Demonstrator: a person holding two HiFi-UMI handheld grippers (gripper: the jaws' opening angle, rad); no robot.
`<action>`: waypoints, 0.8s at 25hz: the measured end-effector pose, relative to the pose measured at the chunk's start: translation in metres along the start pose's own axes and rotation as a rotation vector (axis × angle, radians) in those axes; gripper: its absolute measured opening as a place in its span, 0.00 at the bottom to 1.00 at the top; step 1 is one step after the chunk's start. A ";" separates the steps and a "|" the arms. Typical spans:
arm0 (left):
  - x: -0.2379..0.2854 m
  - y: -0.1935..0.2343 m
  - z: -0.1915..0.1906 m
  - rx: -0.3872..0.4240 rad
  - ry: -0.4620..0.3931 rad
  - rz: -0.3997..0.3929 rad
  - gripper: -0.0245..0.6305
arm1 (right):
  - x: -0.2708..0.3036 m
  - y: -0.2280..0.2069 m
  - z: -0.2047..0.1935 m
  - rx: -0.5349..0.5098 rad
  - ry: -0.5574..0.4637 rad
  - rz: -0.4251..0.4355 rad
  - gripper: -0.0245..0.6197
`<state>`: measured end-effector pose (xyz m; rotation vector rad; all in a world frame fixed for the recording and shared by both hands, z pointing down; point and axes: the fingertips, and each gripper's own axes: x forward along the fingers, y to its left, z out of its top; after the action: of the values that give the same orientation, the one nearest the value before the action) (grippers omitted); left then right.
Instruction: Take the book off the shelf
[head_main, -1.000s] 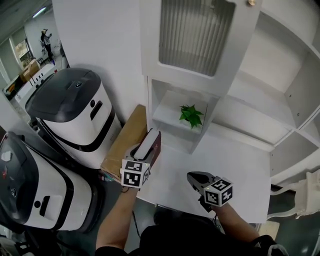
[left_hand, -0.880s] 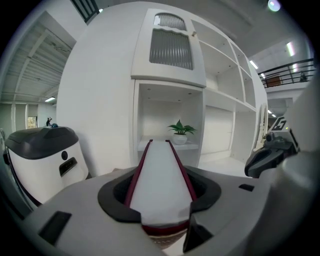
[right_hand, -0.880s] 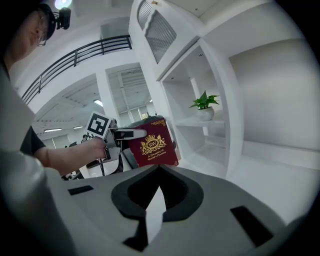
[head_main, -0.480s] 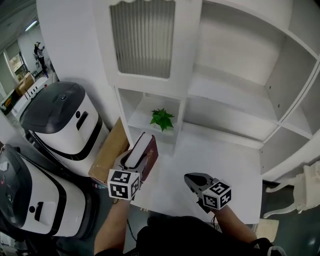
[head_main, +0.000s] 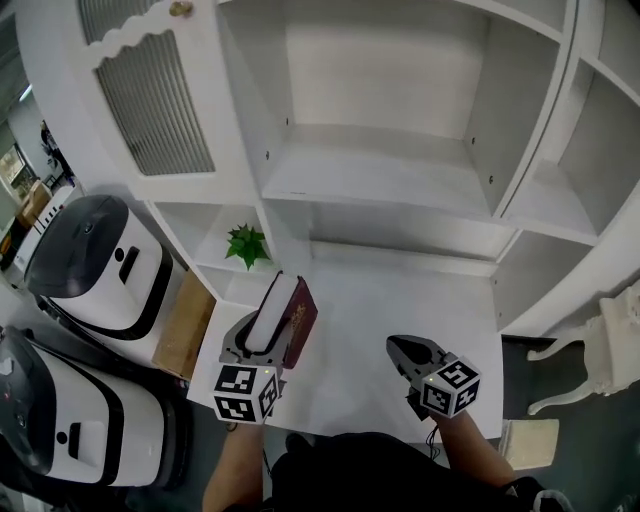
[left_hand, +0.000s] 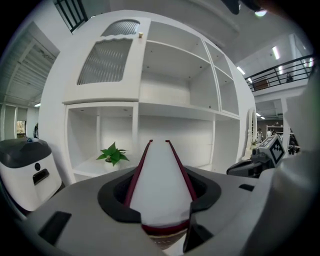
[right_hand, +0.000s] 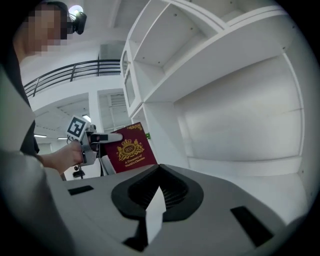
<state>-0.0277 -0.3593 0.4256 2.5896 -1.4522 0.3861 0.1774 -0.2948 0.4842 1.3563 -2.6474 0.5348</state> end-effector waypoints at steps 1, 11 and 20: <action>0.001 -0.007 0.002 -0.005 -0.003 0.002 0.38 | -0.007 -0.008 0.004 0.013 -0.029 -0.023 0.06; 0.017 -0.042 -0.001 -0.026 0.000 -0.026 0.38 | -0.030 -0.027 0.031 -0.005 -0.151 -0.056 0.06; 0.018 -0.015 0.014 0.018 -0.022 -0.035 0.38 | -0.015 0.000 0.053 -0.071 -0.185 -0.052 0.06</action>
<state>-0.0038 -0.3696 0.4174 2.6373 -1.4144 0.3689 0.1896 -0.3027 0.4312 1.5170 -2.7342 0.3202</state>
